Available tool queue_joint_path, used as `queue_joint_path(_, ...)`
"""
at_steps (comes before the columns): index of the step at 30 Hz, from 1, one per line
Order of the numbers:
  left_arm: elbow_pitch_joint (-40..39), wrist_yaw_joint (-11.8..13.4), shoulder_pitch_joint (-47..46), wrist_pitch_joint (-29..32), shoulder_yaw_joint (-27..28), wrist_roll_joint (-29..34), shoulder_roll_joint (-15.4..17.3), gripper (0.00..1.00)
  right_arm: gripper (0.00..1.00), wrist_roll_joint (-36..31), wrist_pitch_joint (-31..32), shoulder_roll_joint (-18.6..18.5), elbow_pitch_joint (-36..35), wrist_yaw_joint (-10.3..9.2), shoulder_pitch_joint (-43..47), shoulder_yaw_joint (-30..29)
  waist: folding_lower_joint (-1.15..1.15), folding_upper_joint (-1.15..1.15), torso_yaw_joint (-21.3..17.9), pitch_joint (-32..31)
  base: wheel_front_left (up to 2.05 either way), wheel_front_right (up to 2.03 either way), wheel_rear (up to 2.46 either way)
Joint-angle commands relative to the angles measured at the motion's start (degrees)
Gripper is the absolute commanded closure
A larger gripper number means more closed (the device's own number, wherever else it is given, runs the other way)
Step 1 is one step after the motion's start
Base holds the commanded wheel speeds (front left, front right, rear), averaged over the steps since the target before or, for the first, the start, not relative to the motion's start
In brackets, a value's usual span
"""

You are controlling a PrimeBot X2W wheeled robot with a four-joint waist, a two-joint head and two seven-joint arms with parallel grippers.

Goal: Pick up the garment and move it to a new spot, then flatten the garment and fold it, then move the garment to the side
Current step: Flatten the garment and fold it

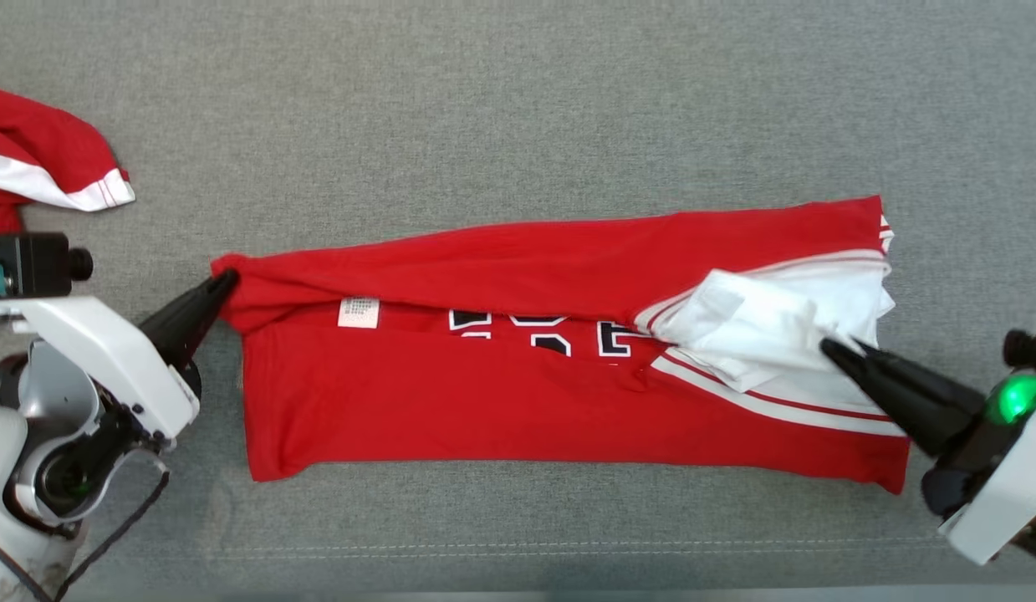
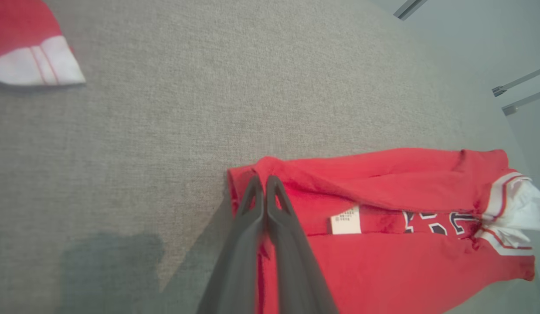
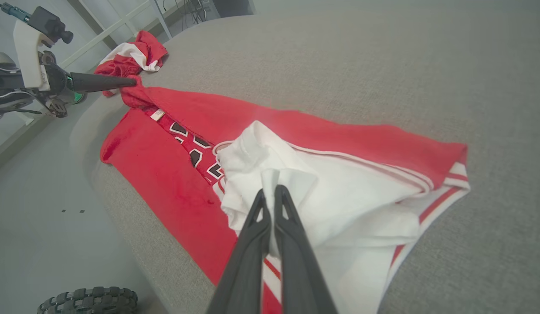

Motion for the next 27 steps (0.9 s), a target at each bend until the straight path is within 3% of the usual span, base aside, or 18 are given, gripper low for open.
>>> queue_joint_path(1, -1.56, 0.69, 0.38, -0.83, 3.15, -0.63, 3.05, 1.00, 1.00, -1.15, -0.79, -0.64, -0.06, 0.20, 4.12, -1.07, 0.00, 0.00, -0.61, -0.72, 0.00, 0.00, 0.00)
queue_joint_path(5, -2.45, 1.23, 2.44, -1.40, 3.51, -1.27, 2.84, 1.00, 1.00, -3.20, -0.80, 1.00, 1.55, 0.20, 6.95, -2.09, 0.00, 0.00, -0.84, -1.23, 0.00, 0.00, 0.00)
queue_joint_path(7, -2.66, 1.56, 3.37, -1.44, 3.55, -1.76, 2.52, 1.00, 0.72, -4.01, -0.80, 2.15, 2.47, 0.20, 8.48, -2.59, 0.00, 0.00, -0.87, -1.58, 0.00, 0.00, 0.00)
queue_joint_path(8, -2.77, 1.76, 3.63, -1.60, 3.65, -1.86, 2.42, 1.00, 0.69, -4.63, -0.81, 2.50, 3.05, 0.20, 9.10, -2.53, 0.00, 0.00, -0.85, -1.71, 0.00, 0.00, 0.00)
queue_joint_path(9, -2.79, 1.97, 3.89, -1.82, 3.74, -1.89, 2.31, 0.86, 0.53, -4.95, -0.81, 2.98, 3.48, 0.20, 9.70, -2.53, 0.00, 0.00, -0.80, -1.86, 0.00, 0.00, 0.00)
queue_joint_path(10, -2.74, 2.16, 4.17, -1.98, 3.77, -1.92, 2.19, 0.62, 0.11, -5.21, -0.81, 3.47, 3.79, 0.20, 10.27, -2.59, 0.00, 0.00, -0.73, -2.03, 0.00, 0.00, 0.00)
queue_joint_path(11, -2.65, 2.46, 4.38, -2.51, 3.90, -1.66, 2.13, 0.36, 0.00, -5.70, -0.81, 3.84, 4.08, 0.20, 10.79, -2.67, 0.00, 0.00, -0.64, -2.24, 0.00, 0.00, 0.00)
queue_joint_path(12, -2.52, 2.64, 4.63, -2.89, 3.94, -1.51, 2.00, 0.00, 0.00, -6.07, -0.81, 4.21, 4.30, 0.20, 11.41, -2.82, 0.00, 0.00, -0.56, -2.47, 0.00, 0.00, 0.00)
queue_joint_path(18, -2.32, 3.86, 7.43, -7.54, 5.63, -0.42, 1.56, 0.00, 0.00, -9.21, -0.81, 6.17, 5.74, 0.20, 16.06, -5.61, 0.00, 0.00, -0.92, -4.20, 0.00, 0.00, 0.00)
queue_joint_path(27, -8.21, 13.19, 14.56, -22.69, 8.86, 9.96, 1.42, 0.00, 0.00, -10.24, -0.82, 12.80, 3.66, 0.20, 28.68, -27.59, 0.00, 0.00, -1.95, -7.33, 0.00, 0.00, 0.00)
